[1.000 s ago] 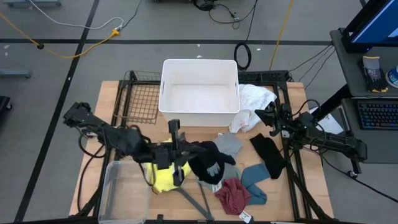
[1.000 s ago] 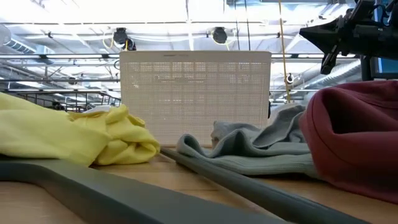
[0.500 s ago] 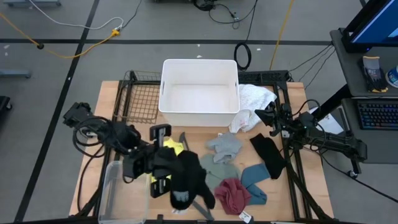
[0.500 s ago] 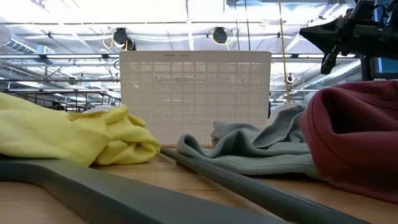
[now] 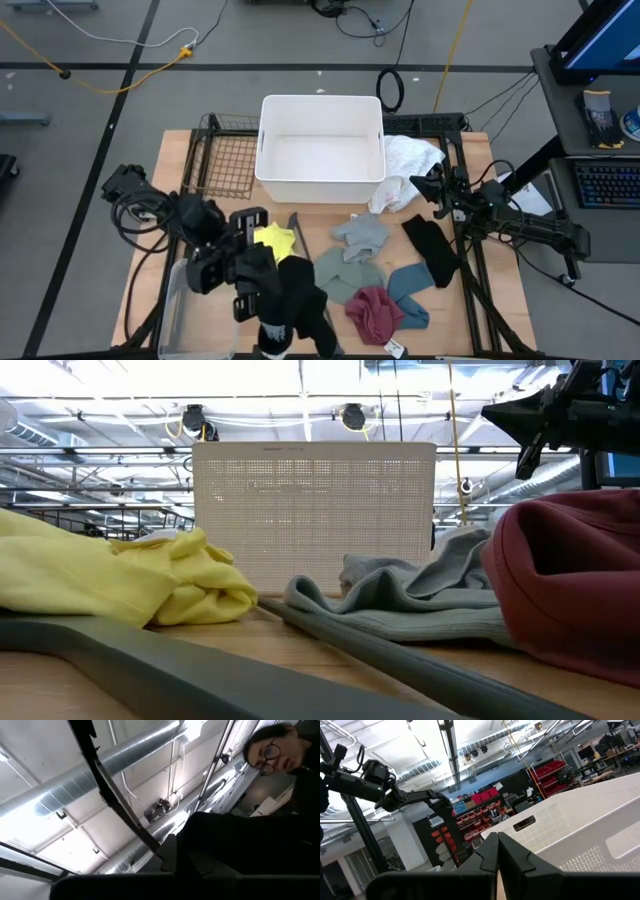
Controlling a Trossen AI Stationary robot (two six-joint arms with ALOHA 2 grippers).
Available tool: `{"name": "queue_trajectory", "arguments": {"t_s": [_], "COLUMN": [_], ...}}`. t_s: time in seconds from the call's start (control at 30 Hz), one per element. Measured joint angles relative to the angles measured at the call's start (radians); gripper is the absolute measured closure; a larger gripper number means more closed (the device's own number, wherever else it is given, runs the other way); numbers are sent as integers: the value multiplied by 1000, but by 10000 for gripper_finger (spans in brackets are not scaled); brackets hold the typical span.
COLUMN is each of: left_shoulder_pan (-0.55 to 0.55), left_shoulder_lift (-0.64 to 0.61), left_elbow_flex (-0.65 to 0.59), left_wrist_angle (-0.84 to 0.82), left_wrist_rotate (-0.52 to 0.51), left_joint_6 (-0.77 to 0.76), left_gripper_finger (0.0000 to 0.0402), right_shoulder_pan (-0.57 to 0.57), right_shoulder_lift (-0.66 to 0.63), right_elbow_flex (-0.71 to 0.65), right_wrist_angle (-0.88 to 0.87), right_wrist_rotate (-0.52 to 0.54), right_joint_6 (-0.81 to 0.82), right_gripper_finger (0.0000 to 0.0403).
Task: Pick & Place Cloths
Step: Put the black underwear into the wired basket
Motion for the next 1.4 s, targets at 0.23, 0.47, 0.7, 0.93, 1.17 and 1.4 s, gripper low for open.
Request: {"name": "queue_trajectory", "arguments": {"t_s": [0.23, 0.47, 0.7, 0.93, 1.17, 1.4], "left_shoulder_pan": [1, 35, 42, 33, 4, 52], "left_shoulder_lift": [0, 1, 0, -47, -111, -151], "left_elbow_flex": [0, 0, 0, 0, 0, 0], "left_wrist_angle": [-163, -531, -660, -715, -648, -399], "left_wrist_rotate": [-503, -852, -1001, -1287, -1741, -1787], "left_joint_6": [-197, -616, -845, -994, -768, -333], "left_gripper_finger": [402, 402, 402, 402, 402, 402], "right_shoulder_pan": [0, 0, 0, 0, 0, 0], "right_shoulder_lift": [0, 0, 0, 0, 0, 0], "right_elbow_flex": [0, 0, 0, 0, 0, 0], "right_wrist_angle": [0, 0, -3, -3, -4, -32], "right_wrist_rotate": [1, 1, 1, 1, 1, 1], "right_joint_6": [0, 0, 3, 3, 3, 2], "right_gripper_finger": [403, 403, 403, 403, 403, 403]}}
